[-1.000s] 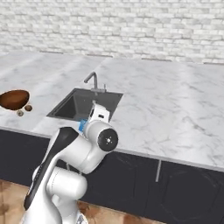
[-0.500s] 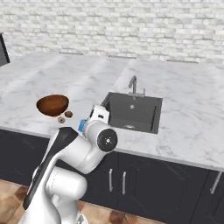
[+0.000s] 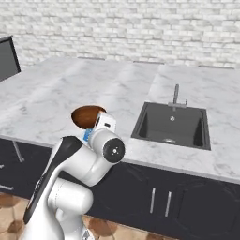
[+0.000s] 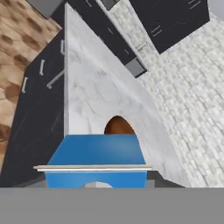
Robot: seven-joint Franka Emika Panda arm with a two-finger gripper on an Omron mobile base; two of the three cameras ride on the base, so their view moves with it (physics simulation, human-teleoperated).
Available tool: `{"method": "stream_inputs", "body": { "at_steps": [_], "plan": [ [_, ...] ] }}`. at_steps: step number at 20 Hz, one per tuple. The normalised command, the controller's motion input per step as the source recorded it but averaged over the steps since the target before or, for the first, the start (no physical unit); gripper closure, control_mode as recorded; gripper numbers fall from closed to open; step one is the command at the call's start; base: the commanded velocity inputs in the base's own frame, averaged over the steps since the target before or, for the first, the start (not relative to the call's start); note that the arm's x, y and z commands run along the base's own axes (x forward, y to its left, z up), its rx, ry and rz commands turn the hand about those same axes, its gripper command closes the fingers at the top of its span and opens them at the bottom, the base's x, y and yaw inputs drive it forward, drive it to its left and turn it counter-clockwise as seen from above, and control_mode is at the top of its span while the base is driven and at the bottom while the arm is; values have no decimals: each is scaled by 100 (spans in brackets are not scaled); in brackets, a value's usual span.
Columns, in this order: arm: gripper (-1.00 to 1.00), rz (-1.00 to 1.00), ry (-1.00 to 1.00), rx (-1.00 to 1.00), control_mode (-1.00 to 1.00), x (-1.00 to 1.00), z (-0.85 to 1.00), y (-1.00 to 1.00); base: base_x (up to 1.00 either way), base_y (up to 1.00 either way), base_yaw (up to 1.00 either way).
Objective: Gather the eggs and milk located in the vicinity of the sink area and place them right next to the bowl.
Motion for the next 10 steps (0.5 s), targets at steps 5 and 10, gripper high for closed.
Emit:
{"method": "stream_inputs", "body": {
  "at_steps": [5, 10],
  "plan": [
    [100, 0, 0, 0, 100, 0, 0, 0, 0, 56, 0],
    [100, 0, 0, 0, 100, 0, 0, 0, 3, 82, 0]
  ]
}}
